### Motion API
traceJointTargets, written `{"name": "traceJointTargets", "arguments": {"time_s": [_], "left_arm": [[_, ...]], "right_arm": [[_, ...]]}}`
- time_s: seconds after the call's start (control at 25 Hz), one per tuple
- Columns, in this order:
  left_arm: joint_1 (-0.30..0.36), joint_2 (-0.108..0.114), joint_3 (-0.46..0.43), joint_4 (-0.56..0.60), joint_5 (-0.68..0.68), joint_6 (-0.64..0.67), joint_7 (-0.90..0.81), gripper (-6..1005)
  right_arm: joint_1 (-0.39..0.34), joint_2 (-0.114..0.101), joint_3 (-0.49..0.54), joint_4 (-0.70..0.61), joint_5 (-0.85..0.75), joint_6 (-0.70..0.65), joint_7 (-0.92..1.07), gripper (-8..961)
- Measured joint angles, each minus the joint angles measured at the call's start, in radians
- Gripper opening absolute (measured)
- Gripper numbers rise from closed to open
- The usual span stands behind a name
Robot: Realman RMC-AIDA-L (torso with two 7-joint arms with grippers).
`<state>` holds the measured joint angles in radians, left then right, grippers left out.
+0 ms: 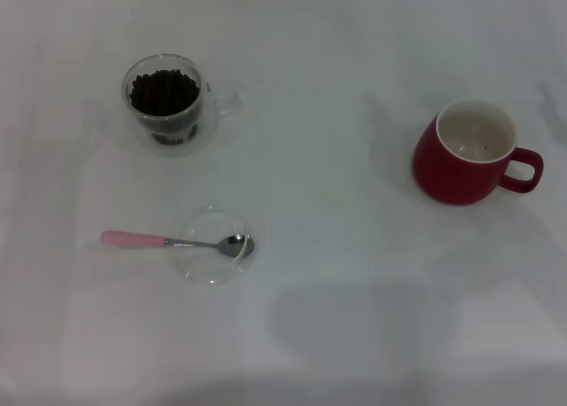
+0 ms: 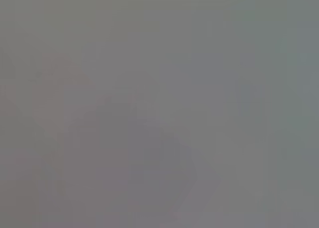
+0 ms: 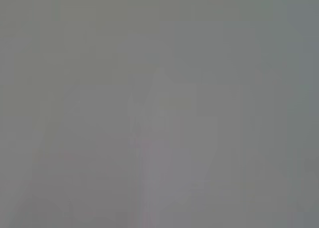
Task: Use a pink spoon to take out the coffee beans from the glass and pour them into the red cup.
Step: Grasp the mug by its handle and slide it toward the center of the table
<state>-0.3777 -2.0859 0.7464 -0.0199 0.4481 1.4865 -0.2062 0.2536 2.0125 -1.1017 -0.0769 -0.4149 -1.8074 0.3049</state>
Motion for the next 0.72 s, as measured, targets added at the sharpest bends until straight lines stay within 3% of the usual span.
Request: {"name": "traceJointTargets", "arguments": {"time_s": [0.24, 0.72], "left_arm": [[-0.009, 0.000, 0.003, -0.040, 0.032, 0.047, -0.013, 862], [0.016, -0.001, 0.001, -0.074, 0.126, 0.154, -0.227, 862]], "right_arm": [[-0.003, 0.000, 0.005, -0.002, 0.005, -0.001, 0.000, 644], [0.022, -0.003, 0.008, -0.014, 0.009, 0.029, -0.004, 644]]}}
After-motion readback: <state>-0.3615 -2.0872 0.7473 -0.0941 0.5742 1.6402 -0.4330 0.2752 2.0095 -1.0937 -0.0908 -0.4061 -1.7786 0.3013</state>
